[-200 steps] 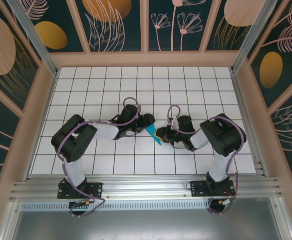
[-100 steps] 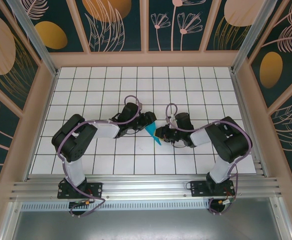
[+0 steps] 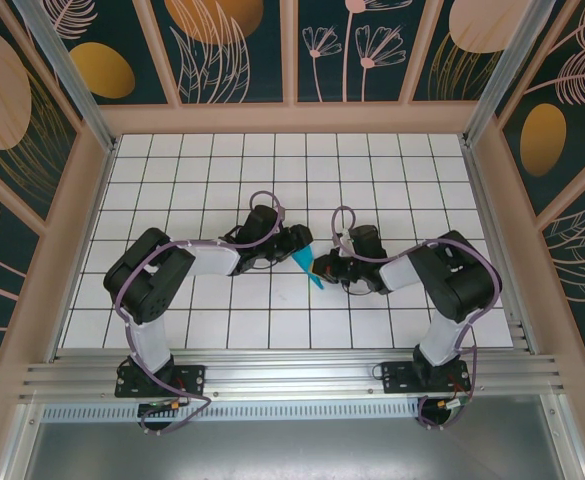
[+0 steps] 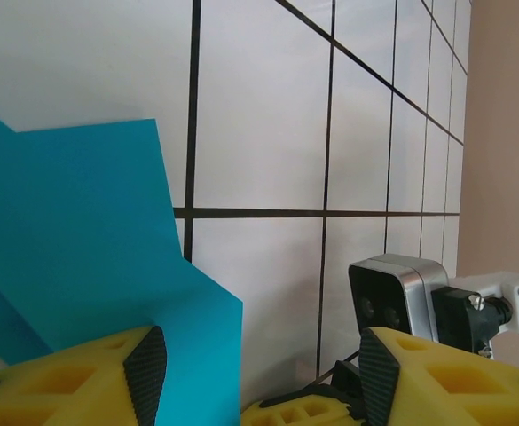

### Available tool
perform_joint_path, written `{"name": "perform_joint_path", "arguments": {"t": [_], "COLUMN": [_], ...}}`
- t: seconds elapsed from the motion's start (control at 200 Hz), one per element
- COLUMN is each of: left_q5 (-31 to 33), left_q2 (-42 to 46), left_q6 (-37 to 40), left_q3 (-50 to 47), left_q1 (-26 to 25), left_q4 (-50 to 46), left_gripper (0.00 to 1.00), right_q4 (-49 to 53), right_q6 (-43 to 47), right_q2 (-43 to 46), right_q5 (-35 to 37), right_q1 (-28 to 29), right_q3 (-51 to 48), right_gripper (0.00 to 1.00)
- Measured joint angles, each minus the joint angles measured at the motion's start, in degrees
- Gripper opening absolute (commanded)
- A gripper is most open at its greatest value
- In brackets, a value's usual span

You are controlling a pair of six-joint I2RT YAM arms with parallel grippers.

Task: Fold a paper plane with a square sheet of paper (pick it up from the middle)
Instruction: Fold the wing for the fifth time at the center of the table.

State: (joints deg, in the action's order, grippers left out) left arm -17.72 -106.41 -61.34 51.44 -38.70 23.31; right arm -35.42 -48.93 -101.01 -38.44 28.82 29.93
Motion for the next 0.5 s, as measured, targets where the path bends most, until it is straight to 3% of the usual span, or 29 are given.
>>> {"name": "perform_joint_path", "arguments": {"t": [0.26,0.5], "left_q5": [0.55,-2.27], "left_q2": [6.29,6.16], "left_q6": [0.96,1.09], "left_q3": [-0.92,-2.67], "left_q1": [0.0,0.0], "left_q4": [-0.52,2.47], "left_gripper": [0.64,0.64], "right_q4": [-8.07,-7.63], "right_q6": [-9.75,-13.25], "right_q2": [-2.69,-3.08], "right_q5": [-2.69,-2.75], "right_q1": [-0.13,-0.22], "right_q3": [-0.55,-0.52], "right_gripper": [0.0,0.0]}}
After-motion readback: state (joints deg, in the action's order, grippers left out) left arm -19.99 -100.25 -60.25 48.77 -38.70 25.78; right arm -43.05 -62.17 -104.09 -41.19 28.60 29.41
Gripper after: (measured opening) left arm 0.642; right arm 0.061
